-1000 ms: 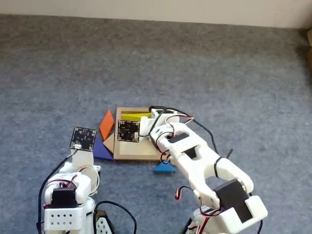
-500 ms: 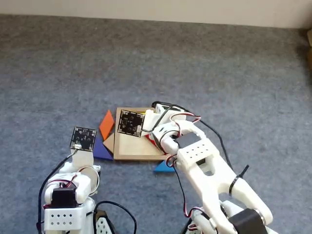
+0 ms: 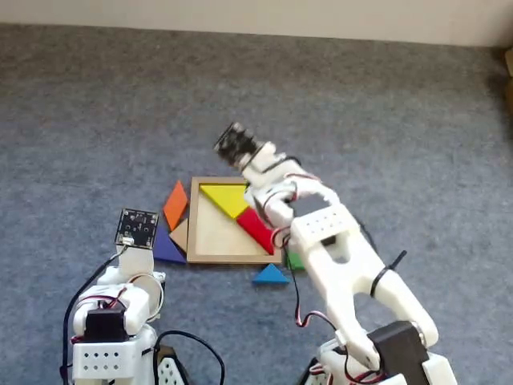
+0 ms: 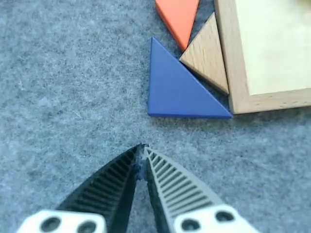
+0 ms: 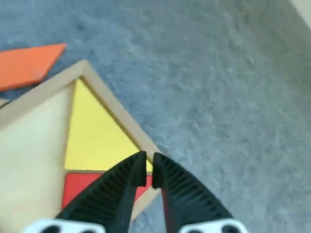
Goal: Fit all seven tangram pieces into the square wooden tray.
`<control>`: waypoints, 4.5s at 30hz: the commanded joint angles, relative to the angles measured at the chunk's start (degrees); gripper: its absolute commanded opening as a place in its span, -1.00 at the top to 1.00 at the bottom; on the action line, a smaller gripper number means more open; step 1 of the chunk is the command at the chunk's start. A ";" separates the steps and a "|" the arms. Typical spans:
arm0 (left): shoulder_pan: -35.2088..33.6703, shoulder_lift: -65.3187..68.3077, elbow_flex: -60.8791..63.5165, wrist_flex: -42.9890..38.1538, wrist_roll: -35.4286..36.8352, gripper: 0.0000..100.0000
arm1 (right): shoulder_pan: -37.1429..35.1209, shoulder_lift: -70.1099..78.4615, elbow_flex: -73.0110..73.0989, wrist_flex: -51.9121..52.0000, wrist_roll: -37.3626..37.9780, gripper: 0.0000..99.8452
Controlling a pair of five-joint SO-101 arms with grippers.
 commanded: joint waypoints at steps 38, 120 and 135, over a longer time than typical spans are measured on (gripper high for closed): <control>1.01 -2.95 1.10 0.35 0.26 0.99 | 3.03 -2.95 7.87 27.12 -43.96 0.60; 1.01 -2.95 1.10 0.35 0.26 0.99 | -12.44 18.95 -15.43 18.68 -6.77 0.96; 1.01 -2.95 1.10 0.35 0.26 0.99 | -12.44 11.21 -15.34 24.31 -6.77 0.69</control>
